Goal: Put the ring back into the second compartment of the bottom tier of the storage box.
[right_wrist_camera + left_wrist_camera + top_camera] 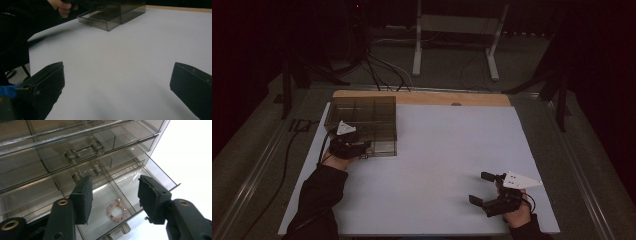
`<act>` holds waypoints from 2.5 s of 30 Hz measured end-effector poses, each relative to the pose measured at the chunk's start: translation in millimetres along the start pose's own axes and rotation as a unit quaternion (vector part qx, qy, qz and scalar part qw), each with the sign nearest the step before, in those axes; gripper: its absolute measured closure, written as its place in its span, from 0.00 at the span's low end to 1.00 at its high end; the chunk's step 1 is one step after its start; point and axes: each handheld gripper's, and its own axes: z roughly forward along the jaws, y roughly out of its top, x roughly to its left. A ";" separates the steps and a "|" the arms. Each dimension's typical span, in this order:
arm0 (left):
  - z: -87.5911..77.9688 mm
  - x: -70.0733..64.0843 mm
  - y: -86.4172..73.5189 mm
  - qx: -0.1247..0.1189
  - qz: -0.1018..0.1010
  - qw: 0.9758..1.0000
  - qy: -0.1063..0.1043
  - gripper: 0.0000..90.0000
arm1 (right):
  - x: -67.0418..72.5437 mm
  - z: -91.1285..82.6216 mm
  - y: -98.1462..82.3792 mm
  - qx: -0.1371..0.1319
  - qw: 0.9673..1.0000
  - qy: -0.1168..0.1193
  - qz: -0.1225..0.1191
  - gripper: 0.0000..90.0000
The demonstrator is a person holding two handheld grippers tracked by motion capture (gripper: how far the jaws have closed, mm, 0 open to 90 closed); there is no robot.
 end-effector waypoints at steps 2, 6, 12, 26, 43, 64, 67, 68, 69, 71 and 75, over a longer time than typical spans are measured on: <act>-1.3 0.3 0.3 -0.005 -0.008 1.000 -0.008 0.45 | -0.3 0.2 -0.1 0.000 1.000 0.001 0.002 0.00; -2.3 2.9 -1.0 0.000 -0.020 0.999 -0.035 0.15 | -0.5 1.0 0.8 -0.001 1.000 0.002 0.002 0.00; -4.9 0.0 0.3 0.001 -0.015 0.999 -0.042 0.03 | 1.3 2.9 0.9 0.004 1.000 0.004 -0.007 0.00; -13.5 -15.0 7.1 -0.022 0.023 0.994 -0.107 0.01 | 1.7 2.2 1.7 0.002 1.000 0.007 -0.004 0.00; -19.1 -39.9 5.1 -0.027 0.051 0.986 -0.154 0.01 | 1.4 1.6 2.2 -0.002 1.000 0.004 -0.004 0.00; -25.6 -53.5 -22.6 -0.028 0.050 0.983 -0.174 0.01 | 1.7 3.0 2.2 0.001 1.000 0.008 -0.002 0.00; -28.2 -54.7 -25.5 -0.031 0.050 0.983 -0.174 0.01 | 1.2 3.2 2.1 0.001 1.000 0.008 -0.002 0.00; -28.2 -54.7 -25.5 -0.031 0.050 0.983 -0.174 0.01 | 1.2 3.2 2.1 0.001 1.000 0.008 -0.002 0.00; -29.4 -55.2 -27.2 -0.031 0.049 0.983 -0.176 0.01 | 1.1 3.1 2.0 0.001 1.000 0.008 -0.001 0.00; -31.1 -55.7 -31.7 -0.026 0.053 0.983 -0.171 0.01 | 1.1 2.7 2.1 0.001 1.000 0.008 -0.002 0.00; -31.4 -54.1 -40.7 -0.028 0.048 0.982 -0.179 0.01 | 1.6 2.5 2.2 0.002 1.000 0.008 -0.003 0.00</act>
